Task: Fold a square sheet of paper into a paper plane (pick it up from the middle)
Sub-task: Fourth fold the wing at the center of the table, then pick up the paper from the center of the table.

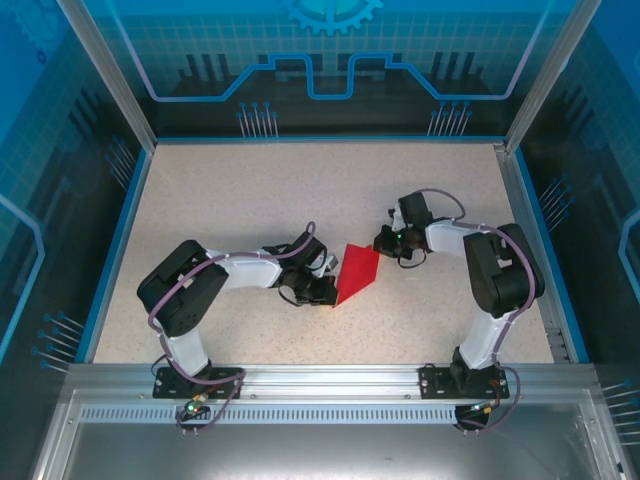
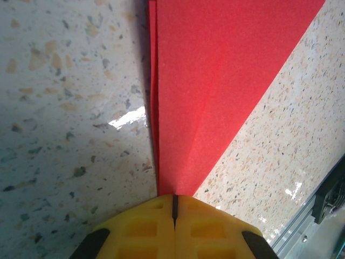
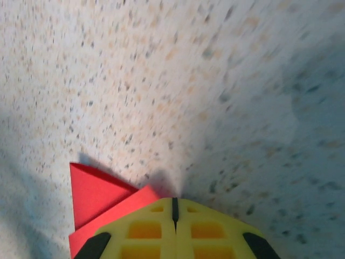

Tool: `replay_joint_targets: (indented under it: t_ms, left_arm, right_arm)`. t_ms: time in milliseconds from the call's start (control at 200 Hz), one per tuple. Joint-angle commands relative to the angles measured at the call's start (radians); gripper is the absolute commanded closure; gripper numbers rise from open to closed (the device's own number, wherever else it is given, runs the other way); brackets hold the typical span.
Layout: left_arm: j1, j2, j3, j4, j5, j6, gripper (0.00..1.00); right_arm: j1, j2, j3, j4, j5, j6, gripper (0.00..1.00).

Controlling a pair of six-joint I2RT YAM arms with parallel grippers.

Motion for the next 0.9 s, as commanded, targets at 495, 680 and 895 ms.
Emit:
replay_joint_targets:
  t_ms: [495,680,895]
  left_arm:
    - [-0.011,-0.151,0.173,-0.188,-0.193,-0.027,0.52]
    - [0.038,-0.197,0.141,-0.183,-0.364,-0.084,0.37]
    - [0.109,-0.259,0.050,-0.124,-0.433,-0.142,0.15]
  right_arm:
    - [0.030,-0.392,-0.216,-0.006,0.029,0.111,0.45]
    - [0.092,-0.385,-0.236,0.032,-0.013,0.150,0.42]
    - [0.142,-0.293,-0.217,0.084,-0.026,0.230,0.48]
